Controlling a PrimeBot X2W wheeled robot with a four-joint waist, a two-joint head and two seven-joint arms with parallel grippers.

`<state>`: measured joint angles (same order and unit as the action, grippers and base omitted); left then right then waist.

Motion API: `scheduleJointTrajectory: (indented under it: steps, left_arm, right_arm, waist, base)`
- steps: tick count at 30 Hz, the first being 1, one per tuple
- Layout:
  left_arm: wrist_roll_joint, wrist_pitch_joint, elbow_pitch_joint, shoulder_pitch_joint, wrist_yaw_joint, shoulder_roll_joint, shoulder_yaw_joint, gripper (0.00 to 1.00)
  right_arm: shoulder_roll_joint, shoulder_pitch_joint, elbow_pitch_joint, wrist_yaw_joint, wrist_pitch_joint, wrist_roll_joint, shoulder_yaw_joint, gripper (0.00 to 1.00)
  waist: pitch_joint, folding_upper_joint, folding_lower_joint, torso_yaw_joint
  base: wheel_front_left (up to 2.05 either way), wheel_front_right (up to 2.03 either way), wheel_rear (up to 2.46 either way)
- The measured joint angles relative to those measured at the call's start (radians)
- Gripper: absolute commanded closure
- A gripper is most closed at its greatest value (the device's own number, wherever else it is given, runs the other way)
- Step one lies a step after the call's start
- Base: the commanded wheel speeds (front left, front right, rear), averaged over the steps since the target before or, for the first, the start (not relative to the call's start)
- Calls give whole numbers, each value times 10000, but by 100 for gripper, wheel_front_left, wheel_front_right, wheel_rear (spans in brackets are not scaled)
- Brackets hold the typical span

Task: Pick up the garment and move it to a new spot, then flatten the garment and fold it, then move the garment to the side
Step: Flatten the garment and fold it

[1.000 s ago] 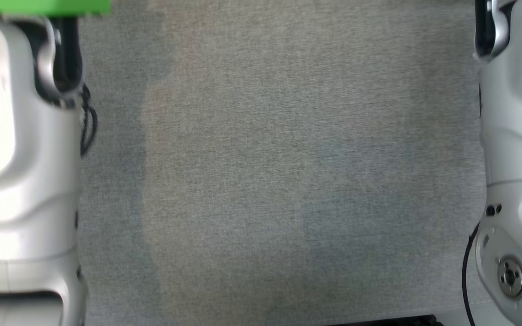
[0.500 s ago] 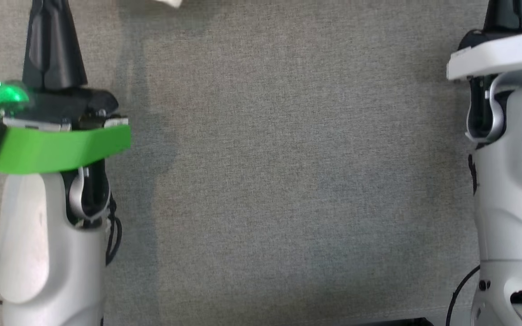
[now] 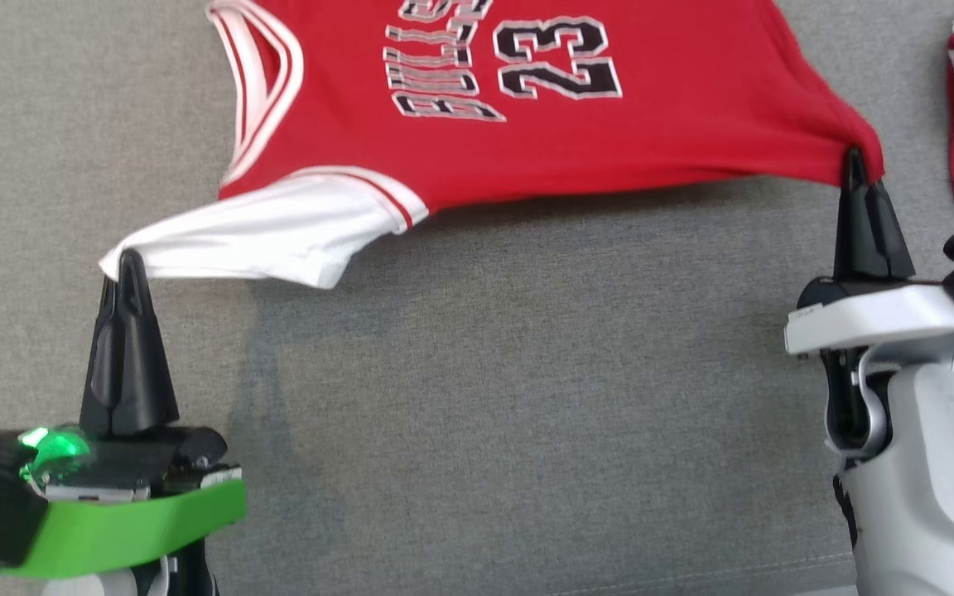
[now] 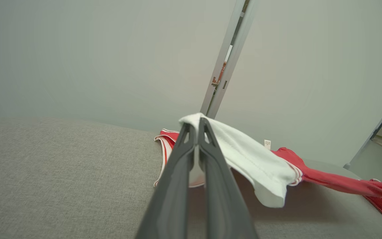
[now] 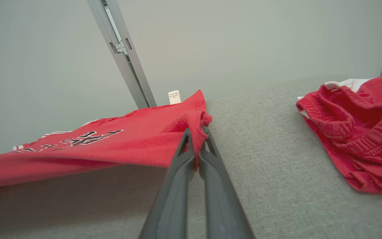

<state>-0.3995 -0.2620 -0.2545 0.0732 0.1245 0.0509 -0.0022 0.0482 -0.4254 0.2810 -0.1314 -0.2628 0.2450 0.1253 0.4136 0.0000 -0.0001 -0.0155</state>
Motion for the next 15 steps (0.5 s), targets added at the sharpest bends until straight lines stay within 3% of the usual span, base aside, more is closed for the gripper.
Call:
scheduleJointTrajectory:
  steps: [15]
  left_arm:
    - [-96, -2, -1778, -3202, -767, -10, -698, 100]
  right_arm:
    - [2, 3239, -1386, -2, 0, 456, -161, 100]
  waist:
    - [-2579, 0, 0, -136]
  base:
    - [0, 0, 0]
